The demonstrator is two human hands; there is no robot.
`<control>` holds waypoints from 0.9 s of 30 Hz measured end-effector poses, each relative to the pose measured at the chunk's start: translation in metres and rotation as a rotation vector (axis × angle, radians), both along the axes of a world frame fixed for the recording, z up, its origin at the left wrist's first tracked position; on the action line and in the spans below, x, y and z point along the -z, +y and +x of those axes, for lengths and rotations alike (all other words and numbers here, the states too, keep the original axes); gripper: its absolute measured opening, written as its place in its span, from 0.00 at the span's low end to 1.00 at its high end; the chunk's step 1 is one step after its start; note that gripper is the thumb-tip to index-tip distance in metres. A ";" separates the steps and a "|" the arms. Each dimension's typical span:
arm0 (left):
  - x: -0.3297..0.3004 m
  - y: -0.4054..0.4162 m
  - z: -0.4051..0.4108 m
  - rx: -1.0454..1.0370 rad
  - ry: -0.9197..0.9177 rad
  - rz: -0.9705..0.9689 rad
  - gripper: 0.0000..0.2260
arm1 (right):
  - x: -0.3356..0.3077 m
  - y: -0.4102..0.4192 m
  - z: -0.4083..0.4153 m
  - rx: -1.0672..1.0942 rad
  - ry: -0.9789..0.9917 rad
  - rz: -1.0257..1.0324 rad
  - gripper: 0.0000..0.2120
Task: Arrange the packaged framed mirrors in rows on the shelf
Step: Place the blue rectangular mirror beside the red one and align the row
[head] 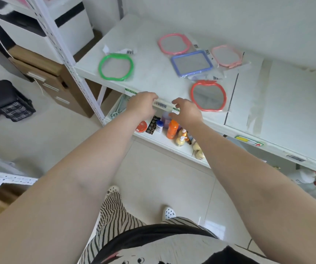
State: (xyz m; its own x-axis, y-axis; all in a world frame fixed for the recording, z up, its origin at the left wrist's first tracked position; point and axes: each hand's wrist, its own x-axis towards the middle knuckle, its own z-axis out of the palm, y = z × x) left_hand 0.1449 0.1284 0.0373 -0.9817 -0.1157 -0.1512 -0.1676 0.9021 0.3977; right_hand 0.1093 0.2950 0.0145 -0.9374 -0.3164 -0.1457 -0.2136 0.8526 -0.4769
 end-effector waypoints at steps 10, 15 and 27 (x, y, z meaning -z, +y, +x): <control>0.015 -0.097 -0.059 0.235 -0.012 0.014 0.23 | 0.008 -0.078 -0.035 0.271 -0.020 -0.031 0.22; 0.020 -0.121 -0.097 0.293 -0.019 0.061 0.23 | 0.000 -0.089 -0.051 0.396 -0.010 -0.016 0.22; 0.019 -0.100 -0.207 0.360 0.030 0.022 0.23 | 0.011 -0.071 -0.135 0.520 -0.049 0.000 0.23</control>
